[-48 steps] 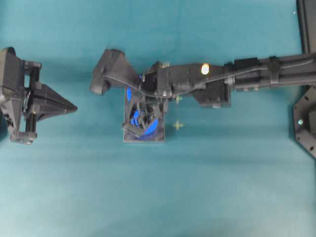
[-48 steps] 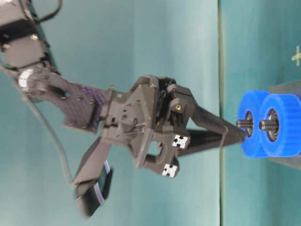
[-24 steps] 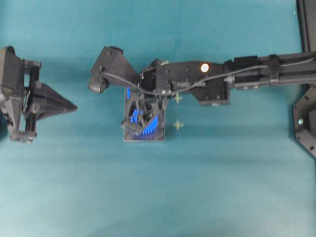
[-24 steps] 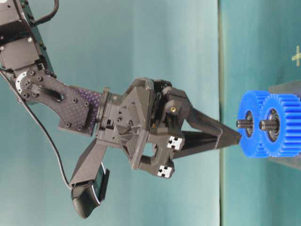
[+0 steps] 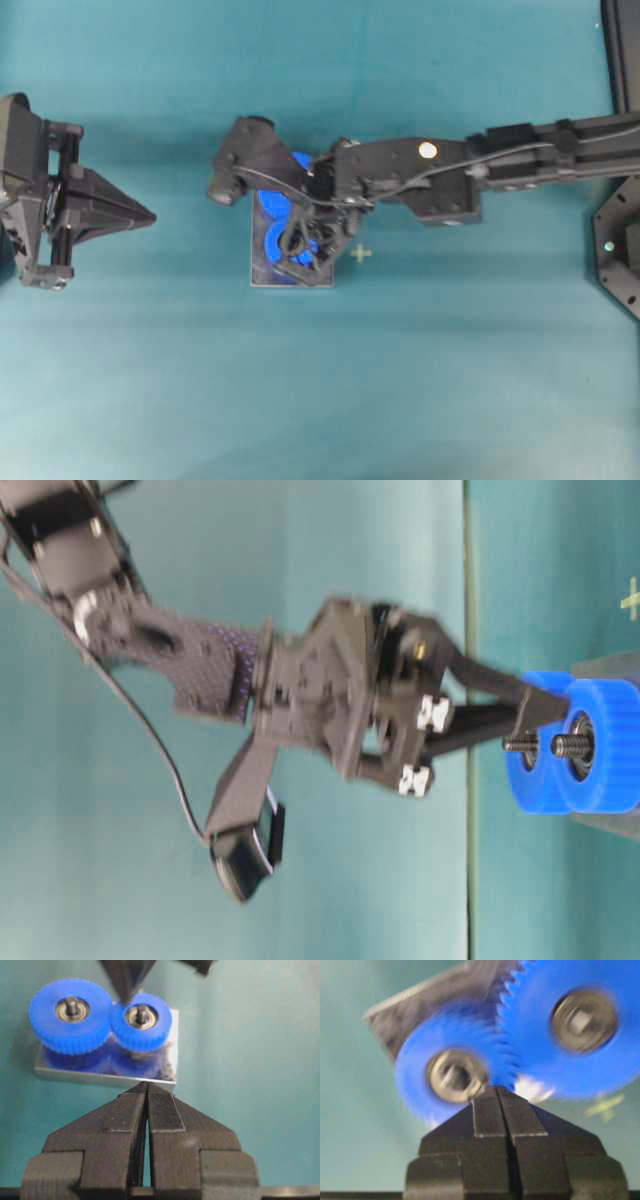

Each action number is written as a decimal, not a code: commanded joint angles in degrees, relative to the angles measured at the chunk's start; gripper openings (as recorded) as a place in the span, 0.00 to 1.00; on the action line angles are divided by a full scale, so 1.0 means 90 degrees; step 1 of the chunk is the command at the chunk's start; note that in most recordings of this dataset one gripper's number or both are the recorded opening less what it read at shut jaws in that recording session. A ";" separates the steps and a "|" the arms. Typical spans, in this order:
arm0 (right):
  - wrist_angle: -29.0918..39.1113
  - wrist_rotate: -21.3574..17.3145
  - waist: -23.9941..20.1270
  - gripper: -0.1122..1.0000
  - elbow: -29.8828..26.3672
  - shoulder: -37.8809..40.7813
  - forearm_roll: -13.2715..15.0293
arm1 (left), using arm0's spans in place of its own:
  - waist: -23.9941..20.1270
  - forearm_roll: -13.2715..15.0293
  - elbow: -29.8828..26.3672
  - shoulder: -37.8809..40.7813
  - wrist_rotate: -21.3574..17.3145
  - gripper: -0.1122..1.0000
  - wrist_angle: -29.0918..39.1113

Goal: Fit the small gear onto the shaft.

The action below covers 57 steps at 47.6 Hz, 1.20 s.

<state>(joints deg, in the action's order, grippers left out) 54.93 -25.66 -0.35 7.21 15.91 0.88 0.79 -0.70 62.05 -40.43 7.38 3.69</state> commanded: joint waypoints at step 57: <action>-0.2793 0.0742 -0.0293 0.09 0.2461 -0.2783 0.0176 | 0.0000 -0.0020 -0.0049 -0.0078 -0.0264 0.10 -0.0557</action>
<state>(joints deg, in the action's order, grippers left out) 32.87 -19.69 -2.55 28.21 -6.86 2.29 0.79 -0.70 62.23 -40.96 5.19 -0.70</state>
